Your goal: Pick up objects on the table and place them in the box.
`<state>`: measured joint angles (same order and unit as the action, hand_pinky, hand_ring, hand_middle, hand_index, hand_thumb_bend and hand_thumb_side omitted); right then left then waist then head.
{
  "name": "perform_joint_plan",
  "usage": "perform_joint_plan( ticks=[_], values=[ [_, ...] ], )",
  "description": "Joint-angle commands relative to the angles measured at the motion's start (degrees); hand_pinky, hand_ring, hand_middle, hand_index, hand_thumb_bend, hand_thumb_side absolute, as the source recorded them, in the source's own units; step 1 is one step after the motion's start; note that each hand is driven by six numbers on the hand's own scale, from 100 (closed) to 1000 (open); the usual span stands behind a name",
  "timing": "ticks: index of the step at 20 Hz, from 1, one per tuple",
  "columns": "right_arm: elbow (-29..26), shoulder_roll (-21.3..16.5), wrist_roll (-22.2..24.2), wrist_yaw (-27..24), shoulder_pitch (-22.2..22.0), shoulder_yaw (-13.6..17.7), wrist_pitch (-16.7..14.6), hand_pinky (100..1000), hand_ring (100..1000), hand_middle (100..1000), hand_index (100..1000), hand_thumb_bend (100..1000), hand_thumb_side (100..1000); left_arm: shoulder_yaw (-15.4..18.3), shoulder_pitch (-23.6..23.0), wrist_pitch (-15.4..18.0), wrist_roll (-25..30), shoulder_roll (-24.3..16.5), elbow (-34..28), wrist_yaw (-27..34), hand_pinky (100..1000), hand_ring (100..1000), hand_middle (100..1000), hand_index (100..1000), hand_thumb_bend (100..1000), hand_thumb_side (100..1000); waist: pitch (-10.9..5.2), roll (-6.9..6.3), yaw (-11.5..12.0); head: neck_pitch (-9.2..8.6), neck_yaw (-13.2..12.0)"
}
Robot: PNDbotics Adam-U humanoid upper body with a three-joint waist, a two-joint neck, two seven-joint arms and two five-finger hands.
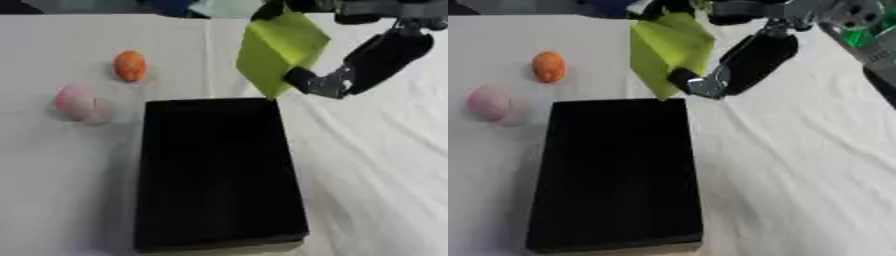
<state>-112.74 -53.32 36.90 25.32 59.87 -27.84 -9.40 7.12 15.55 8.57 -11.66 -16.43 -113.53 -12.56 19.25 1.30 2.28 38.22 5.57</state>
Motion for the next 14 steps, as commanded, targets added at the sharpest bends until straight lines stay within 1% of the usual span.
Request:
perform_joint_plan(
  ticks=[1, 3, 7, 11, 14],
  values=[
    [-1.8, -0.8, 0.7, -1.6, 1.4, -0.4, 0.1, 803, 636, 432, 552, 100, 712, 0.3, 0.2, 0.0, 0.3, -1.5, -1.1, 0.4, 704, 770, 774, 820, 100, 916, -1.50, -0.04, -0.2, 0.45, -0.3],
    [-1.8, 0.1, 1.0, -1.8, 1.6, -1.5, 0.3, 800, 633, 431, 551, 100, 724, 0.2, 0.1, -0.1, 0.5, -1.4, -1.1, 0.4, 704, 770, 775, 819, 100, 915, -1.70, -0.03, -0.4, 0.58, -0.2],
    [-1.8, 2.1, 1.6, -1.2, 1.7, -3.3, 1.7, 796, 633, 432, 552, 100, 730, 0.1, 0.0, -0.2, 0.6, -1.1, -1.1, 0.5, 703, 770, 776, 819, 100, 916, -1.85, -0.18, -0.3, 0.72, 0.1],
    [-1.8, 4.7, 2.4, 1.9, 1.6, -5.3, 2.4, 784, 632, 432, 551, 100, 725, 0.0, 0.0, -0.2, 0.8, -0.8, -1.1, 0.5, 703, 770, 776, 819, 100, 918, -1.82, -0.31, -0.1, 0.87, 0.5],
    [-1.8, 6.9, 2.5, 4.4, 0.9, -6.0, 2.6, 783, 629, 435, 553, 100, 725, -0.1, 0.0, -0.3, 0.9, -0.5, -1.1, 0.6, 703, 770, 777, 819, 100, 918, -1.74, -0.39, 0.1, 0.91, 0.7]
  ],
)
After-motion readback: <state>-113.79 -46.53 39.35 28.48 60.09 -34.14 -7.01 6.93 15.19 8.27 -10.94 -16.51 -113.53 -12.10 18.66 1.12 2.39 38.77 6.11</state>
